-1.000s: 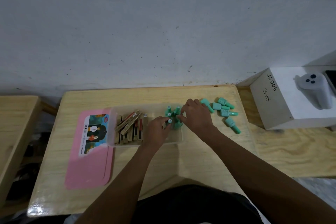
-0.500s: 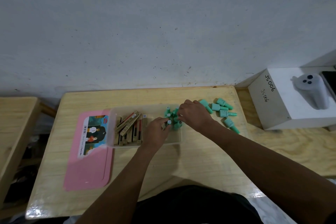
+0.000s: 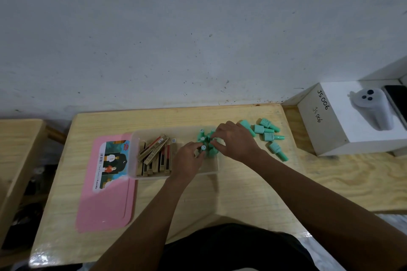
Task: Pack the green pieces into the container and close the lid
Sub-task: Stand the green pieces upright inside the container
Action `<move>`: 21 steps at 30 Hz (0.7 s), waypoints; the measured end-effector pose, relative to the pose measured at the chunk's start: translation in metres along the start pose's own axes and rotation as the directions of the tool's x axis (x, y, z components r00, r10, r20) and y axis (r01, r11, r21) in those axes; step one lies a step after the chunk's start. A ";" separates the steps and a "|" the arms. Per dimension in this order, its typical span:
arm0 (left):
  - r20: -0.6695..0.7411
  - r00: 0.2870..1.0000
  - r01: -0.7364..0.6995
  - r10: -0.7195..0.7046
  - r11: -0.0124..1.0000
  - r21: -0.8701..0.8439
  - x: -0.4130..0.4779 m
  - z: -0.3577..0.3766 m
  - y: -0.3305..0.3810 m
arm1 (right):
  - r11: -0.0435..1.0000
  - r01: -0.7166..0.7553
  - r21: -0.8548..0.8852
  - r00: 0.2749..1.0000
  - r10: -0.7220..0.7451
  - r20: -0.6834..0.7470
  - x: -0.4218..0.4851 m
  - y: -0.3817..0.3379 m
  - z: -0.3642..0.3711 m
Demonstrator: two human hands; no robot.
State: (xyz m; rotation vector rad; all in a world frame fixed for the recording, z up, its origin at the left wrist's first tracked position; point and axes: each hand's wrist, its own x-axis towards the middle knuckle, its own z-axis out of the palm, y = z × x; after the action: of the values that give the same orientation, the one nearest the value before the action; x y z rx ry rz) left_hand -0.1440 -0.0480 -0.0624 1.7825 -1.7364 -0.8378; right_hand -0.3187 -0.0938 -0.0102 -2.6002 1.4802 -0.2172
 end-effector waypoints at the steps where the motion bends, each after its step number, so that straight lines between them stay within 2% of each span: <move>1: 0.000 1.000 0.000 0.000 1.000 0.003 0.000 0.000 0.001 | 1.000 0.018 -0.017 1.000 -0.018 0.012 -0.004 0.000 0.001; 5: -0.005 1.000 0.007 -0.007 1.000 0.006 0.000 0.000 0.001 | 0.999 0.019 -0.051 0.997 -0.015 0.080 -0.010 -0.002 0.007; 12: -0.019 1.000 -0.007 0.008 0.999 0.050 0.001 0.000 0.003 | 0.994 -0.004 -0.112 1.000 0.007 0.021 -0.012 -0.009 0.017; 16: -0.033 0.999 0.003 -0.001 0.999 0.053 0.000 0.001 0.004 | 0.997 -0.031 -0.073 0.996 0.025 -0.081 -0.022 -0.007 0.016; 19: -0.104 0.994 -0.034 0.042 0.996 0.083 -0.005 -0.002 0.009 | 0.993 -0.115 0.020 0.977 0.117 -0.178 -0.035 0.001 0.010; 21: -0.191 0.975 -0.087 0.116 0.985 0.150 -0.009 -0.004 0.019 | 0.957 -0.258 0.131 0.941 0.279 -0.191 -0.050 0.013 0.007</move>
State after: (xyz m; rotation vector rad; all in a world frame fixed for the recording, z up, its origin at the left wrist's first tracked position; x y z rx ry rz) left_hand -0.1537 -0.0402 -0.0451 1.7819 -1.7737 -0.4865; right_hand -0.3535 -0.0571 -0.0221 -2.3188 1.8195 -0.5330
